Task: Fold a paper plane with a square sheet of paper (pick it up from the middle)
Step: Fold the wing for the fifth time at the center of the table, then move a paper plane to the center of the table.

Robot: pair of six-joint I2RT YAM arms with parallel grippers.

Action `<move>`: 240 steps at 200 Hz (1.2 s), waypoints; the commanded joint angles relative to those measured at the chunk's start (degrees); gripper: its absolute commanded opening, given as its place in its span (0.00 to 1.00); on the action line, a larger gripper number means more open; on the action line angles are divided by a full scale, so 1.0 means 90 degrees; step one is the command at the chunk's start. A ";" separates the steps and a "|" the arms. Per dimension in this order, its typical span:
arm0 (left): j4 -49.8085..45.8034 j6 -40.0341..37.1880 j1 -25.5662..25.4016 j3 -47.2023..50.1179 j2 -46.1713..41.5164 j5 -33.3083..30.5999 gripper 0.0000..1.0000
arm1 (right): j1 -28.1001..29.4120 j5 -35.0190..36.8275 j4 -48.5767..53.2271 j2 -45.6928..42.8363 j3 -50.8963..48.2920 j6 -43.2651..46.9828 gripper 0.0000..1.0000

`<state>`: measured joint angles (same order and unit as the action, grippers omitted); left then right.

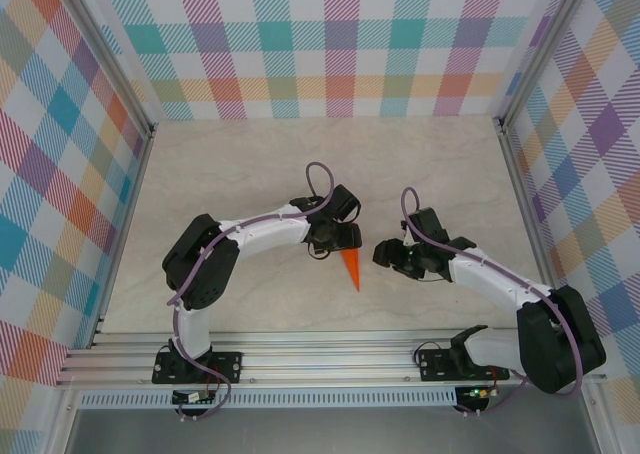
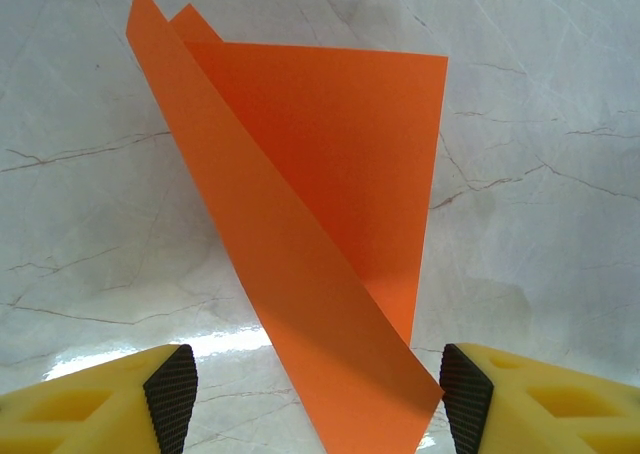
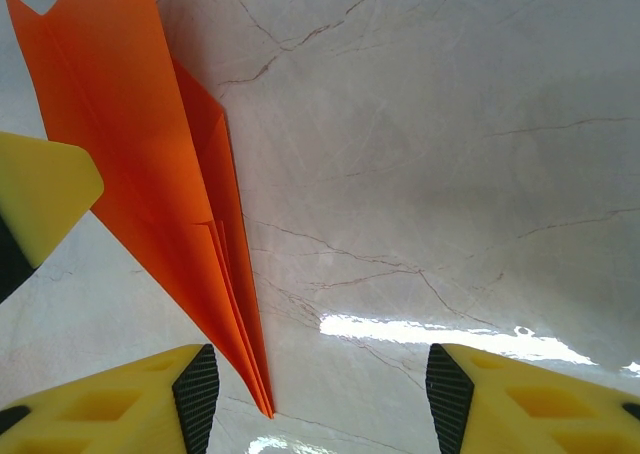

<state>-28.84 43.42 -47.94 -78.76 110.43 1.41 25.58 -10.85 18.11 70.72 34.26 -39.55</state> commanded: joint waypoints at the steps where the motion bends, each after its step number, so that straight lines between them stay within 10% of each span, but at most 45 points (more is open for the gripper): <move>1: -0.0189 -0.0069 -0.0046 -0.0237 0.0204 0.0048 0.66 | -0.0020 0.0083 0.0147 0.0041 -0.0007 0.0156 0.60; 99: -0.0201 -0.0106 -0.0045 -0.0026 -0.0162 -0.0011 0.33 | -0.0020 -0.0248 -0.0026 0.0188 0.0036 0.0225 0.61; 142: 0.0099 -0.0148 -0.0047 0.0482 -0.0636 -0.0117 0.02 | -0.0020 -0.1011 -0.0491 0.0419 0.0097 0.0472 0.60; 240: 0.0773 -0.0309 0.0187 0.1341 -0.1110 0.0146 0.02 | -0.0013 -0.2164 -0.0995 0.1477 0.0687 0.0948 0.62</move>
<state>-23.31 41.89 -47.16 -68.12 101.82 1.67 25.58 -26.74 11.18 82.11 38.04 -33.28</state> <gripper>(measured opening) 0.046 0.617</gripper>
